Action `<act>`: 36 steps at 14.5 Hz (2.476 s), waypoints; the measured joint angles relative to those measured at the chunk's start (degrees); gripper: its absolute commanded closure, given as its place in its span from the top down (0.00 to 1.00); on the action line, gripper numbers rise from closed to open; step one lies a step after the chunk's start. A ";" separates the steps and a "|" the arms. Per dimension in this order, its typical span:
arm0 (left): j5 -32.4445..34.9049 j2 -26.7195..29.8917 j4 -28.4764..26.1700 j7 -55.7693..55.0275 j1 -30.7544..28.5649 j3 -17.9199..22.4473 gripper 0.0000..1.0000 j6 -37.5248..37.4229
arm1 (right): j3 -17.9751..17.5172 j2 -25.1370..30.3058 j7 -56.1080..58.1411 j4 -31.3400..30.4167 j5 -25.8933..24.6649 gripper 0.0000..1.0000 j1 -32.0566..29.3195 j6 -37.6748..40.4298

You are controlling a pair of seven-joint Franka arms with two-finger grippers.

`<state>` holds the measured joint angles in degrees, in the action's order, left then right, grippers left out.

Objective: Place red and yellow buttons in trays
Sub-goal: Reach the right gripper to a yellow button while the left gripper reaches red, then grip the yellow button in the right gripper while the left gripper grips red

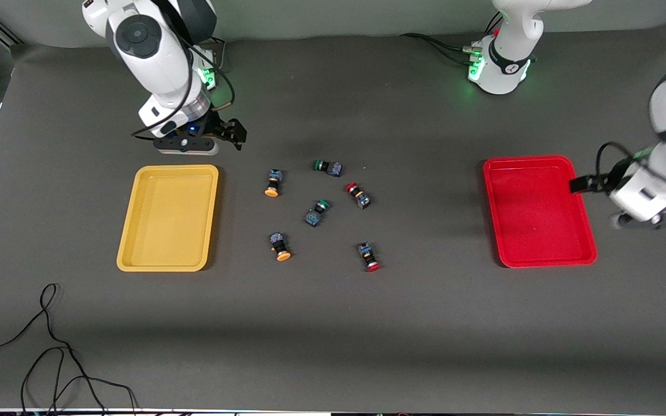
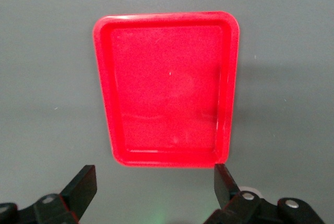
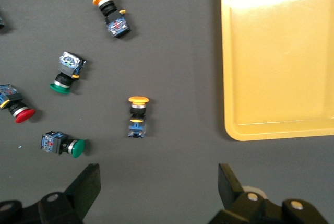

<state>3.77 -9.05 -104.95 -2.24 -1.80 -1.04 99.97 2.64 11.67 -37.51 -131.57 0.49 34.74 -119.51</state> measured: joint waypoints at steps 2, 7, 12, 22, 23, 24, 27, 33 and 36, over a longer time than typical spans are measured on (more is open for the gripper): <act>-0.04 -3.88 -1.71 -1.38 0.13 -0.08 1.00 3.65 | -0.01 -1.60 -2.17 -0.89 0.00 1.00 2.37 -3.04; -0.07 -8.59 -2.07 -5.88 1.75 -0.41 1.00 6.40 | 0.16 -12.04 -3.21 -1.78 0.00 1.00 3.67 -14.00; -1.47 -11.93 -2.23 -21.18 10.19 -0.94 1.00 7.66 | 0.21 -27.26 -3.35 -2.07 0.00 1.00 3.72 -29.68; -12.67 -26.87 10.79 -71.81 33.62 -1.60 1.00 11.65 | 0.54 -34.09 -7.33 -0.64 0.00 0.15 5.97 -32.59; -14.43 -29.25 12.87 -74.72 34.17 -1.92 1.00 13.22 | 0.63 -33.80 -7.33 -0.38 0.00 0.06 5.97 -31.64; -15.54 -31.03 14.31 -77.17 34.48 -2.41 1.00 15.23 | 0.68 -33.43 -7.33 -0.24 0.00 0.00 5.97 -30.88; -16.81 -32.91 15.83 -82.27 35.49 -3.14 0.98 18.06 | 0.73 -32.61 -7.32 -0.24 0.00 0.00 5.96 -29.99; -17.66 -33.83 14.60 -83.11 38.39 -4.35 0.46 18.64 | 1.72 -27.89 -6.20 3.43 -0.02 0.00 5.91 -18.74; -17.67 -33.91 14.13 -83.12 40.22 -4.64 0.00 18.80 | 4.53 -21.86 -1.76 9.31 -0.03 0.00 5.85 -5.17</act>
<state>-13.90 -42.96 -90.82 -85.36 38.41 -5.68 118.77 7.17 -10.19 -39.27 -122.26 0.46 40.59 -124.68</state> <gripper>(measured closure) 0.427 0.652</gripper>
